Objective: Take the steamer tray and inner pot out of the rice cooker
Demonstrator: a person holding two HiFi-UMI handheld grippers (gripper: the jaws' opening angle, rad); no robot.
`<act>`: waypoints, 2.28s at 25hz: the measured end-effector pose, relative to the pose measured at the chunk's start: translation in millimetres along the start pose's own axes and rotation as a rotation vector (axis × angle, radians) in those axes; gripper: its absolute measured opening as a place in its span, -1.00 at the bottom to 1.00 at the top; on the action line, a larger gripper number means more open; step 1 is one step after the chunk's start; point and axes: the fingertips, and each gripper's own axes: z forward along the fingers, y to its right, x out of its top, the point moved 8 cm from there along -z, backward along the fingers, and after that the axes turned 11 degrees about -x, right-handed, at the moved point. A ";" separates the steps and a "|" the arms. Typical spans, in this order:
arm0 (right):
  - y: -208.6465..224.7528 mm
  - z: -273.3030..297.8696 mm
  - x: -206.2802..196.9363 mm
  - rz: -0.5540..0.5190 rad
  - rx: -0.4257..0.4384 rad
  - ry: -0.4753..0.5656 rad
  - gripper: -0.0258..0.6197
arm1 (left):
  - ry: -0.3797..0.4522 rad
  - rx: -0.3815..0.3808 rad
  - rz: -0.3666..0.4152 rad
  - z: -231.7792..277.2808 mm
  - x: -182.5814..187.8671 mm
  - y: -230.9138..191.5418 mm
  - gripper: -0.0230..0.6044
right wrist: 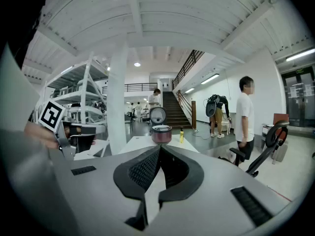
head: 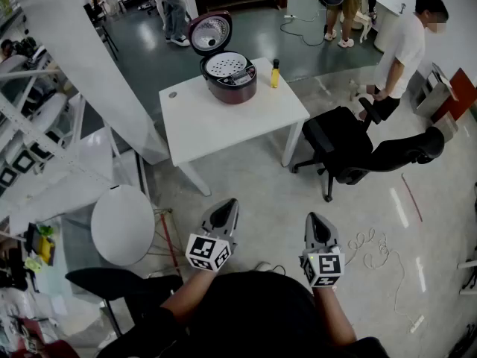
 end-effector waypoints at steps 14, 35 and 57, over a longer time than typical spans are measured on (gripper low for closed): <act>25.9 -3.8 9.0 0.055 0.002 0.052 -0.92 | 0.023 -0.052 0.052 27.3 4.3 24.0 -0.91; 59.7 -4.9 -5.4 0.026 0.039 0.018 -0.35 | 0.053 -0.072 0.017 16.0 12.7 8.0 -0.25; 68.1 49.0 -13.0 0.075 0.020 -0.050 -0.35 | 0.013 -0.033 -0.004 65.8 6.0 -34.1 -0.21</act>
